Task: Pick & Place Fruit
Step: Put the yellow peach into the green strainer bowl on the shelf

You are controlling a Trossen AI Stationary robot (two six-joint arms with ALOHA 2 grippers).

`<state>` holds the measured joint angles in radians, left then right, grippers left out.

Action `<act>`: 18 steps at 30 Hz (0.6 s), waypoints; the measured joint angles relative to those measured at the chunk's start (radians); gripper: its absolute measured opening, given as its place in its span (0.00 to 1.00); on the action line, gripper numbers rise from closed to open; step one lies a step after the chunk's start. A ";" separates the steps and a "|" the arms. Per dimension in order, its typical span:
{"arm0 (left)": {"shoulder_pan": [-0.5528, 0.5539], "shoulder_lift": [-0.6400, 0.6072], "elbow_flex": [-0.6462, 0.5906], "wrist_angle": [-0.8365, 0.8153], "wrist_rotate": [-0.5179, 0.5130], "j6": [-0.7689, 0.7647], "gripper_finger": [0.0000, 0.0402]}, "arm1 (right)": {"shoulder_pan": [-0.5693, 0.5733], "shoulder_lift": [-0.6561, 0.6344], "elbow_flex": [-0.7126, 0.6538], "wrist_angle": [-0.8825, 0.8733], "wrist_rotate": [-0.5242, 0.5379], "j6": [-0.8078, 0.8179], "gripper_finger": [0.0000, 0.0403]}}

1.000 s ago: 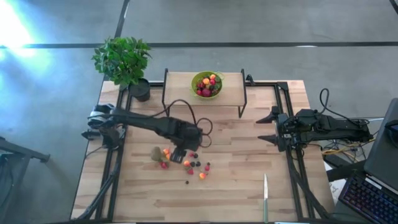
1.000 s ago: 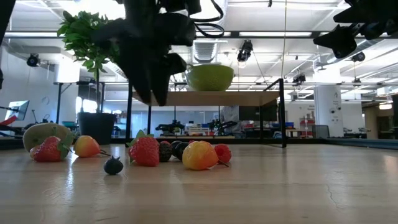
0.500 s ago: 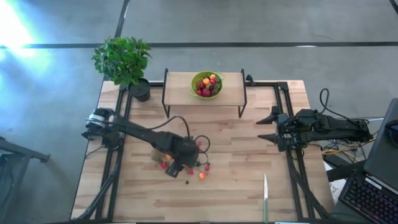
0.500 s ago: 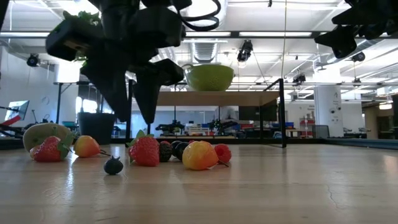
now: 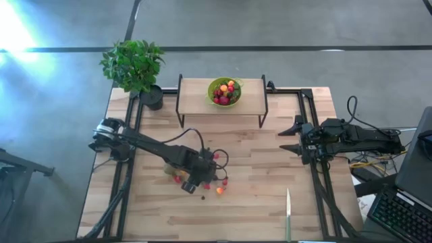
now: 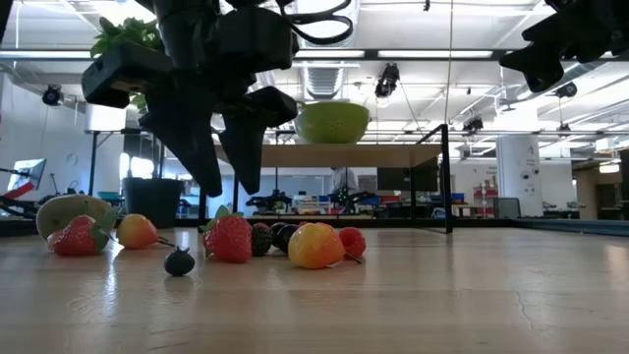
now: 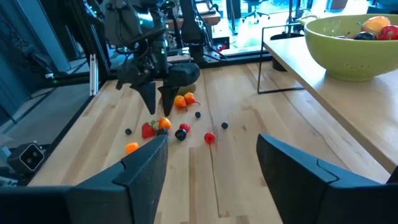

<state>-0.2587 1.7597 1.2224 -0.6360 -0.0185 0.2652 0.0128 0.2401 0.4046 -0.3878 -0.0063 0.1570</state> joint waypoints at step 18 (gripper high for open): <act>-0.003 0.112 -0.001 0.009 -0.002 0.014 0.50 | 0.000 0.000 0.000 0.000 0.000 0.000 0.52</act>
<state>-0.2619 1.8719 1.2215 -0.6273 -0.0200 0.2792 0.0128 0.2401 0.4046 -0.3874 -0.0063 0.1570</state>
